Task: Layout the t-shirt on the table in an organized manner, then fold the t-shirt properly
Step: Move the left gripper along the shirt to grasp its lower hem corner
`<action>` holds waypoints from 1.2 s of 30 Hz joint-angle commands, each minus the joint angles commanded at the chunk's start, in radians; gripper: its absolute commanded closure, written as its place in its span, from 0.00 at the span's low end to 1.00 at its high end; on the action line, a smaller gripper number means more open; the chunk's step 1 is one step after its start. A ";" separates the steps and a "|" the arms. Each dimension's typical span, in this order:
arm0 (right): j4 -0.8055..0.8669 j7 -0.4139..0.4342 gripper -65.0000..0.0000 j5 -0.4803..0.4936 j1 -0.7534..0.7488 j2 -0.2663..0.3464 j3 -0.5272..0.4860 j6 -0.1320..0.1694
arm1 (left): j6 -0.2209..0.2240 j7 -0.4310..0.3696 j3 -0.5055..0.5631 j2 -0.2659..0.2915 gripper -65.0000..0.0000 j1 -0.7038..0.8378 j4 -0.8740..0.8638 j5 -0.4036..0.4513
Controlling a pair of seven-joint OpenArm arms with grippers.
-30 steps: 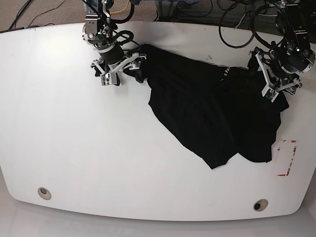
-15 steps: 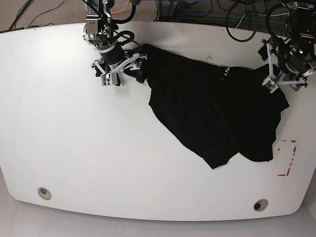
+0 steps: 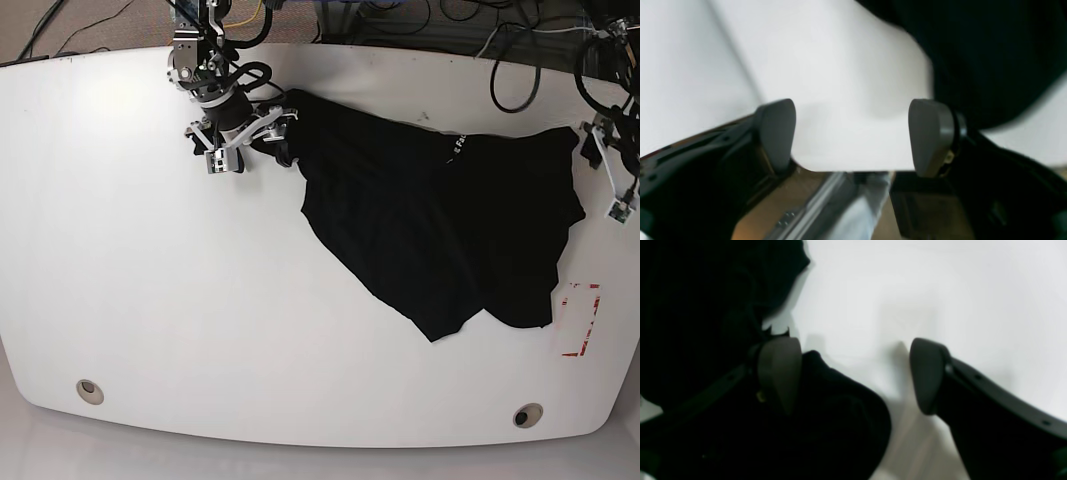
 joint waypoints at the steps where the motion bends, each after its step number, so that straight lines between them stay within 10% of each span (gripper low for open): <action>1: 0.000 -0.003 0.25 0.000 0.003 0.000 0.000 0.000 | 0.000 0.000 -0.002 0.000 0.27 -0.015 0.000 -0.014; 6: 0.000 -0.003 0.25 0.000 0.006 0.000 0.000 0.000 | 0.000 0.000 -0.023 0.006 0.27 -0.114 -0.005 -0.032; 17: -0.005 -0.003 0.25 0.000 0.025 0.003 0.000 0.000 | 0.000 -0.035 -0.011 0.210 0.26 -0.433 -0.101 0.147; 25: -0.006 0.000 0.25 0.000 0.026 0.000 0.000 0.000 | 0.136 -0.253 0.003 0.315 0.26 -0.606 -0.443 0.301; 36: -0.006 0.000 0.25 0.000 0.037 0.002 0.003 0.000 | 0.252 -0.617 0.000 0.265 0.26 -0.715 -0.922 0.324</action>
